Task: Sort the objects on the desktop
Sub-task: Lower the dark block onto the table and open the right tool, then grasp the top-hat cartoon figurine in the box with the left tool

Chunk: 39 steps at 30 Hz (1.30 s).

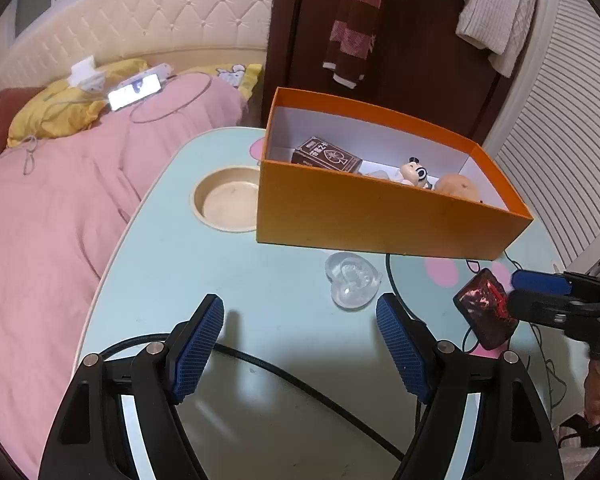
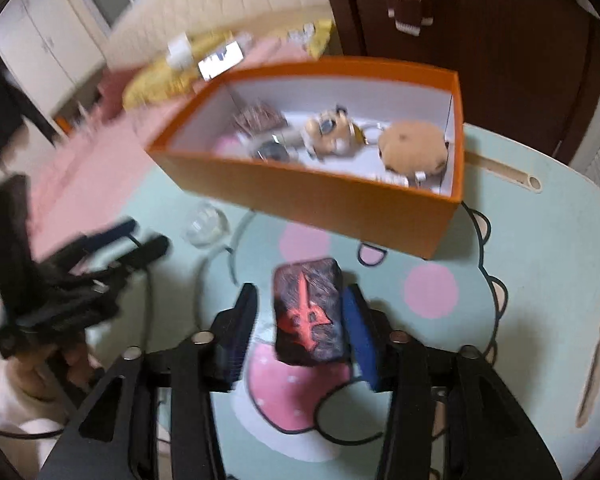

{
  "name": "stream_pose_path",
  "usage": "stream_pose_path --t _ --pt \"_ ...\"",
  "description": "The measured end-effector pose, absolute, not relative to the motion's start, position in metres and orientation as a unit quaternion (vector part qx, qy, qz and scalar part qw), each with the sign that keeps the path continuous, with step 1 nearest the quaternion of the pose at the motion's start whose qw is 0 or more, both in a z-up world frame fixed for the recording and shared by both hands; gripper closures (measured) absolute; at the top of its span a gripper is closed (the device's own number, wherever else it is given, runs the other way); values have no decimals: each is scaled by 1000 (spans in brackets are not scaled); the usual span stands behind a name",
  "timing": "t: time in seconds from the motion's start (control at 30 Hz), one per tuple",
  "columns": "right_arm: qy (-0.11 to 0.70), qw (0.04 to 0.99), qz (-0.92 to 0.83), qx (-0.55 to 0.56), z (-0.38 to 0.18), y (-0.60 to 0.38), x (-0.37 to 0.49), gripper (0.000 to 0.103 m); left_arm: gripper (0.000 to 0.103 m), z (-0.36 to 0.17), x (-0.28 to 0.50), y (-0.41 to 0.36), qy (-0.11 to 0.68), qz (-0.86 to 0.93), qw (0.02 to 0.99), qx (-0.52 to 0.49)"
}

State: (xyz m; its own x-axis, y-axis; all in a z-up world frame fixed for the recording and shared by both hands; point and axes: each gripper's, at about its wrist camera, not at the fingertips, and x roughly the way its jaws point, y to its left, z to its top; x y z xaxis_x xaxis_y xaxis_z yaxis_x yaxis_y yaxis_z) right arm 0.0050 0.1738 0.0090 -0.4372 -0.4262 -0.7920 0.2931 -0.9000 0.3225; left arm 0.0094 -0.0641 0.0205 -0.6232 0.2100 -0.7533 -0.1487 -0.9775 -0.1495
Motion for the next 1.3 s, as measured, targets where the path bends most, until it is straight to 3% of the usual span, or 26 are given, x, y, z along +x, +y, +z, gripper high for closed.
stream_pose_path --t 0.07,0.5,0.57,0.63,0.7,1.0,1.3 --pt "-90 221 -851 467 13 181 9 33 25 21 8 -63 -35 900 101 -423" --pt "-181 212 -864 420 15 209 18 32 25 89 -30 -47 14 916 153 -372" --pt "-188 213 -861 422 12 210 17 32 31 97 -49 -37 29 907 170 -385" --pt "-192 214 -859 423 10 212 21 32 50 98 -66 -24 42 892 196 -406" --pt "-195 215 -858 424 9 213 22 32 56 94 -80 -9 55 876 217 -428" --pt "-207 211 -856 423 7 223 27 32 57 60 -118 60 114 841 249 -466" --pt "-226 202 -853 425 4 237 30 32 69 29 -135 77 141 811 235 -517"
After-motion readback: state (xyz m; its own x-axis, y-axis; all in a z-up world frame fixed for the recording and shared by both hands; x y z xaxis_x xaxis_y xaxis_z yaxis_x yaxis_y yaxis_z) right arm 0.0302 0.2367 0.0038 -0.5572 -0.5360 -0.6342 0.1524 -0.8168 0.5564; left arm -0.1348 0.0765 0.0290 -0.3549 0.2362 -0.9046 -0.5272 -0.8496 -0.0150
